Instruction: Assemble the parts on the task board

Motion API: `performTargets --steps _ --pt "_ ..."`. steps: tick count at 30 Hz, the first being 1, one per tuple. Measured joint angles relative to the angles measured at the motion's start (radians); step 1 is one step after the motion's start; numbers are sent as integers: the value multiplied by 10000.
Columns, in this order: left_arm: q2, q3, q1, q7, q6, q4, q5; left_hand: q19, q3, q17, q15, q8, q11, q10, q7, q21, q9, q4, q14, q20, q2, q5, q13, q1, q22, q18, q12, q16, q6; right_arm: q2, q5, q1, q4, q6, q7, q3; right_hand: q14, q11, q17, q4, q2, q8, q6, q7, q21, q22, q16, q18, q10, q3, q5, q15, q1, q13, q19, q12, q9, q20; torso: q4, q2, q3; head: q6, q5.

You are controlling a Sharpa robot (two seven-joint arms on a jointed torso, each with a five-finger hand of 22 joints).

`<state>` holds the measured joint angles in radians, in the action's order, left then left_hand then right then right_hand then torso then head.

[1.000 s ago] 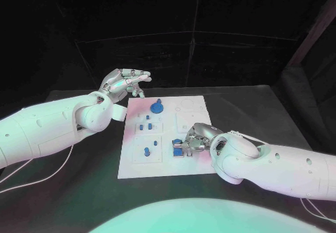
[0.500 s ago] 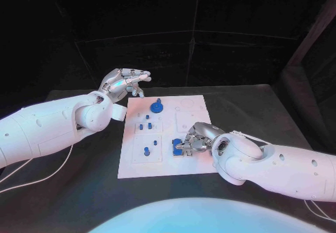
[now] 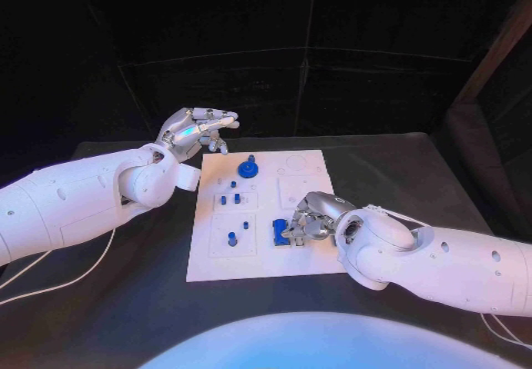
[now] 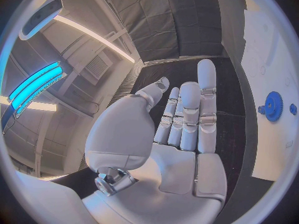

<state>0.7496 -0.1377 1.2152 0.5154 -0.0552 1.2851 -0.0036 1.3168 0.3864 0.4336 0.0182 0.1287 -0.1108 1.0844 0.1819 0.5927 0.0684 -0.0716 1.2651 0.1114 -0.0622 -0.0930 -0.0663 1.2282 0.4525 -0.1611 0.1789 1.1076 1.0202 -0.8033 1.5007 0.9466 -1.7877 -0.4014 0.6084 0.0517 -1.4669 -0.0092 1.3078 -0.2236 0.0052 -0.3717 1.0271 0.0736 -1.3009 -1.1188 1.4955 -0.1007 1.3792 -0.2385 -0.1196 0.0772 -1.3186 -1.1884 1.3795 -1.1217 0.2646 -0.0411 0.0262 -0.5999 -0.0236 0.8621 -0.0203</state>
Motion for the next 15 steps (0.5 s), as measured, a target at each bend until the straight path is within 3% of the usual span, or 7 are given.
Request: performTargets --steps 15 --pt "18 0 -1 -20 12 -11 0 0 0 -20 0 0 0 1 0 0 -1 0 0 0 0 0 0 0 -14 0 0 0 0 21 177 -2 18 62 -36 1 0 3 -1 58 107 -79 71 -71 -38 -72 0 0 74 5 -42 0 -105 -105 37 -98 36 37 7 2 8 19 45"
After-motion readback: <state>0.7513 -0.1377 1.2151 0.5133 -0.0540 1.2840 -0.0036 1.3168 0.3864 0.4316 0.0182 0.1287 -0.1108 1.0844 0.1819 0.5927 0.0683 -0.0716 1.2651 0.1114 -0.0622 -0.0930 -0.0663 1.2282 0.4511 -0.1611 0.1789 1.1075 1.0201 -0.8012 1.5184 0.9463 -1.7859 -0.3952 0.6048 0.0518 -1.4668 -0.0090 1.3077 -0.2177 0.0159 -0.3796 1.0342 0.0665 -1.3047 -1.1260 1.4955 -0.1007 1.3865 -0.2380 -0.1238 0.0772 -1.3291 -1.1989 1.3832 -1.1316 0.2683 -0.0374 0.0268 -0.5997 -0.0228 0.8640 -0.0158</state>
